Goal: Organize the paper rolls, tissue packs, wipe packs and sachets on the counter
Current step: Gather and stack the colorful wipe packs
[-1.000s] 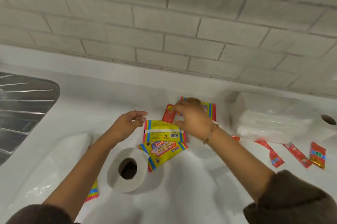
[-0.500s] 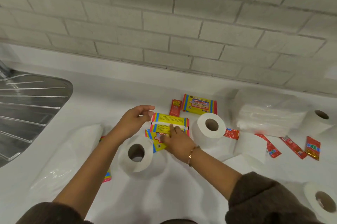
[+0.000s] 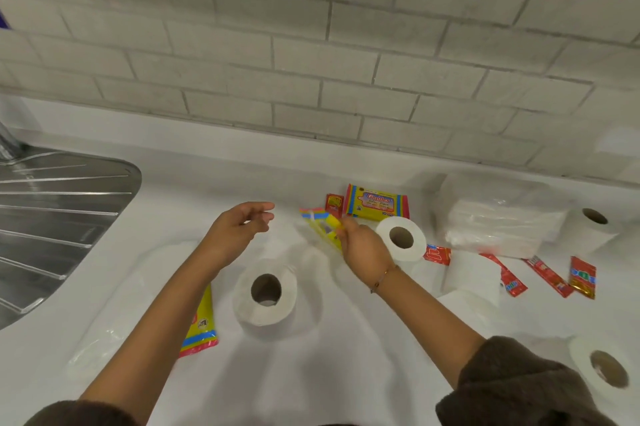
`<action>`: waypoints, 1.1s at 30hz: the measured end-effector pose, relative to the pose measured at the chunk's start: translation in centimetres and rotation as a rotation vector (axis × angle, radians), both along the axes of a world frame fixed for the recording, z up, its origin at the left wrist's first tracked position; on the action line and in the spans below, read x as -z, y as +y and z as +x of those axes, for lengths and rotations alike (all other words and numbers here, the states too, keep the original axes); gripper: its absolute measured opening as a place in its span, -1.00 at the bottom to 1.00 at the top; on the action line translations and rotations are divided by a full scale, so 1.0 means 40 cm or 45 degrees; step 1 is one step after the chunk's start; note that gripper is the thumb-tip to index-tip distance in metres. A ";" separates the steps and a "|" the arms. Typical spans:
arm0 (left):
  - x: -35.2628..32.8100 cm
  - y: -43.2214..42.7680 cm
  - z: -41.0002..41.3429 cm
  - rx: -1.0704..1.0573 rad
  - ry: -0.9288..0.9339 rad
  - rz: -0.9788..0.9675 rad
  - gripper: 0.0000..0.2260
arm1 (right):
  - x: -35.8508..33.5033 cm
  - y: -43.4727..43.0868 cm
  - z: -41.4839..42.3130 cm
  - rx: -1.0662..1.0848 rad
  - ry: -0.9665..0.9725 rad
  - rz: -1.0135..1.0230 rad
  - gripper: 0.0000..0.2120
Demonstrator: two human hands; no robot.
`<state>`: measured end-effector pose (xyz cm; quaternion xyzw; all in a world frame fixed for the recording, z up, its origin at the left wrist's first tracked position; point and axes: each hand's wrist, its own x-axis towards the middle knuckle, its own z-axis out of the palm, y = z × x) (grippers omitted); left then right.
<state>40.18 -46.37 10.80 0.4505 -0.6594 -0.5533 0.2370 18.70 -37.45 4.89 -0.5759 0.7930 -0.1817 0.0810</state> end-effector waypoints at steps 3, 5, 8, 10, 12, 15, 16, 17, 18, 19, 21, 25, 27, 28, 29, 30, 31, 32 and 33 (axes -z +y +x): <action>0.005 -0.002 -0.012 0.001 0.020 0.028 -0.76 | -0.046 -0.008 -0.032 0.122 -0.376 -0.182 -0.74; 0.007 0.000 -0.021 0.014 0.019 0.031 -0.76 | -0.073 -0.019 -0.057 0.185 -0.573 -0.235 -0.74; 0.009 -0.017 -0.044 0.041 0.032 0.032 -0.78 | -0.120 -0.053 -0.113 0.297 -0.842 -0.343 -0.80; 0.009 -0.031 -0.059 0.056 0.031 0.021 -0.79 | -0.160 -0.078 -0.162 0.326 -0.811 -0.400 -0.84; 0.009 -0.047 -0.071 0.065 0.036 0.014 -0.78 | -0.195 -0.105 -0.211 0.302 -0.618 -0.419 -0.85; 0.011 -0.070 -0.087 0.062 0.065 0.020 -0.74 | -0.218 -0.139 -0.278 0.190 -0.179 -0.391 -0.81; 0.013 -0.079 -0.094 0.057 0.074 0.024 -0.74 | -0.213 -0.152 -0.299 0.136 -0.005 -0.359 -0.79; 0.015 -0.088 -0.100 0.052 0.080 0.027 -0.74 | -0.202 -0.165 -0.316 0.076 0.166 -0.308 -0.77; 0.015 -0.095 -0.106 0.052 0.081 0.026 -0.74 | -0.188 -0.174 -0.329 0.017 0.317 -0.240 -0.76; 0.016 -0.101 -0.112 0.056 0.077 0.021 -0.74 | -0.168 -0.182 -0.338 -0.030 0.434 -0.154 -0.74; 0.017 -0.113 -0.125 0.065 0.064 0.014 -0.74 | -0.120 -0.190 -0.348 -0.102 0.560 0.047 -0.73; 0.024 -0.122 -0.141 0.069 0.049 0.016 -0.77 | -0.015 -0.178 -0.354 -0.269 0.478 0.426 -0.63; 0.030 -0.121 -0.140 0.074 0.041 0.013 -0.78 | 0.006 -0.179 -0.356 -0.301 0.368 0.474 -0.56; 0.033 -0.121 -0.138 0.076 0.033 0.012 -0.79 | 0.006 -0.183 -0.358 -0.288 0.308 0.465 -0.53; 0.036 -0.121 -0.135 0.076 0.025 0.013 -0.79 | 0.002 -0.187 -0.360 -0.268 0.252 0.459 -0.50; 0.038 -0.119 -0.130 0.075 0.017 0.017 -0.79 | -0.004 -0.189 -0.361 -0.249 0.194 0.462 -0.48; 0.037 -0.116 -0.125 0.073 0.017 0.019 -0.79 | -0.012 -0.191 -0.364 -0.231 0.138 0.470 -0.47; 0.036 -0.112 -0.118 0.070 0.022 0.018 -0.78 | -0.021 -0.191 -0.364 -0.213 0.098 0.476 -0.48; 0.032 -0.109 -0.111 0.063 0.030 0.012 -0.76 | -0.031 -0.191 -0.362 -0.193 0.078 0.466 -0.51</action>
